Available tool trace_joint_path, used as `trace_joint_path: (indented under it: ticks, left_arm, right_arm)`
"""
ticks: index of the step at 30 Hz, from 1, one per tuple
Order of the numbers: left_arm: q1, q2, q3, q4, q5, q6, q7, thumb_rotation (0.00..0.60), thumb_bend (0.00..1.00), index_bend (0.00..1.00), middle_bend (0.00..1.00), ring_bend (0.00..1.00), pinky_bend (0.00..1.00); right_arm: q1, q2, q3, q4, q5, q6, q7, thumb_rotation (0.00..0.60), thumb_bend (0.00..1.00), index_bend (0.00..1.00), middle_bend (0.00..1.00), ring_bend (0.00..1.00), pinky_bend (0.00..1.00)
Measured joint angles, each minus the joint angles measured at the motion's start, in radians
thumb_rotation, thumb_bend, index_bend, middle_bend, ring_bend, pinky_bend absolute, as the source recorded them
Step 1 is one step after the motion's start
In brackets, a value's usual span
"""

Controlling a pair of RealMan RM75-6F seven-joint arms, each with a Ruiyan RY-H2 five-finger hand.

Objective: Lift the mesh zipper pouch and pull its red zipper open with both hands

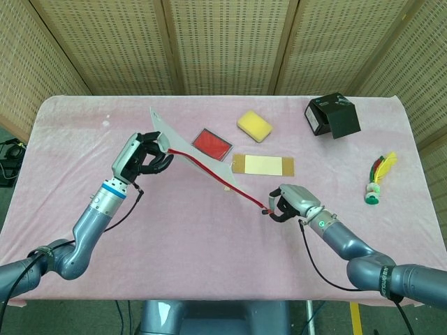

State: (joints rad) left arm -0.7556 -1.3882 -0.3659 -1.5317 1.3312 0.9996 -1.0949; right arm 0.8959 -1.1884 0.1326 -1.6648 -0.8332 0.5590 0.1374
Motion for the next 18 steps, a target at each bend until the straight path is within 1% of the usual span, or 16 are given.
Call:
trace_joint_path:
  ticks: [2,3,4,5,6,7,8,9,10,11,12,13,14,16,18]
  left_arm:
    - [0.002,0.000,0.001,0.001,0.001,0.001,-0.001,0.600,0.76,0.78,0.92,0.78,0.90]
    - [0.002,0.000,0.002,0.001,0.003,0.001,0.000,0.600,0.68,0.74,0.92,0.78,0.90]
    - [0.002,0.000,0.005,0.001,0.008,0.000,0.000,0.600,0.51,0.64,0.92,0.78,0.90]
    - [0.002,0.001,0.007,0.001,0.013,0.000,0.000,0.600,0.36,0.54,0.92,0.78,0.90]
    - [0.001,0.003,0.010,0.001,0.019,-0.001,-0.002,0.600,0.16,0.37,0.92,0.78,0.90]
    - [0.001,0.006,0.015,0.002,0.029,-0.002,-0.001,0.600,0.08,0.24,0.92,0.78,0.90]
    - [0.001,0.009,0.020,0.003,0.039,-0.003,0.002,0.600,0.01,0.10,0.92,0.78,0.89]
    - [0.001,0.012,0.025,0.004,0.050,-0.002,0.006,0.600,0.00,0.02,0.92,0.78,0.89]
    - [0.001,0.015,0.031,0.005,0.062,-0.001,0.017,0.600,0.00,0.00,0.92,0.78,0.89]
    - [0.001,0.018,0.035,0.005,0.067,0.000,0.029,0.600,0.00,0.00,0.92,0.78,0.89]
    - [0.002,0.021,0.038,0.004,0.070,0.003,0.045,0.600,0.00,0.00,0.92,0.78,0.89]
    - [0.004,0.025,0.043,0.003,0.073,0.007,0.070,0.600,0.00,0.00,0.92,0.78,0.89]
    - [0.004,0.029,0.045,0.001,0.075,0.010,0.092,0.600,0.00,0.00,0.92,0.78,0.89]
    - [0.007,0.044,0.050,-0.009,0.075,0.015,0.154,0.600,0.00,0.00,0.92,0.78,0.89]
    - [0.013,0.060,0.055,-0.022,0.074,0.022,0.218,0.600,0.00,0.00,0.92,0.78,0.89]
  right_arm:
    - [-0.002,0.001,0.002,-0.001,0.001,-0.001,0.004,0.600,0.81,0.91,1.00,0.90,1.00]
    - [-0.003,0.001,0.003,-0.002,0.002,-0.003,0.008,0.600,0.81,0.91,1.00,0.90,1.00]
    - [-0.004,0.002,0.005,-0.003,0.003,-0.005,0.013,0.600,0.82,0.90,1.00,0.90,1.00]
    - [-0.006,0.004,0.009,-0.005,0.003,-0.010,0.022,0.600,0.83,0.90,1.00,0.90,1.00]
    - [-0.008,0.006,0.013,-0.006,0.002,-0.016,0.031,0.600,0.84,0.87,1.00,0.90,1.00]
    - [-0.010,0.008,0.018,-0.009,0.000,-0.023,0.043,0.600,0.84,0.84,1.00,0.90,1.00]
    - [-0.014,0.012,0.027,-0.011,-0.006,-0.037,0.062,0.600,0.82,0.77,0.99,0.89,1.00]
    - [-0.019,0.015,0.035,-0.013,-0.015,-0.047,0.079,0.600,0.70,0.67,0.98,0.89,1.00]
    - [-0.025,0.019,0.045,-0.015,-0.028,-0.058,0.099,0.600,0.49,0.56,0.96,0.88,1.00]
    - [-0.034,0.025,0.058,-0.017,-0.049,-0.074,0.127,0.600,0.33,0.48,0.95,0.87,1.00]
    - [-0.040,0.031,0.067,-0.019,-0.069,-0.086,0.147,0.600,0.13,0.37,0.94,0.86,1.00]
    - [-0.047,0.037,0.076,-0.020,-0.091,-0.097,0.164,0.600,0.02,0.27,0.92,0.86,1.00]
    - [-0.056,0.046,0.088,-0.021,-0.123,-0.109,0.180,0.600,0.00,0.22,0.91,0.86,1.00]
    - [-0.071,0.063,0.103,-0.025,-0.172,-0.121,0.196,0.600,0.00,0.09,0.90,0.85,1.00]
    - [-0.089,0.089,0.117,-0.033,-0.224,-0.123,0.209,0.600,0.00,0.02,0.89,0.85,1.00]
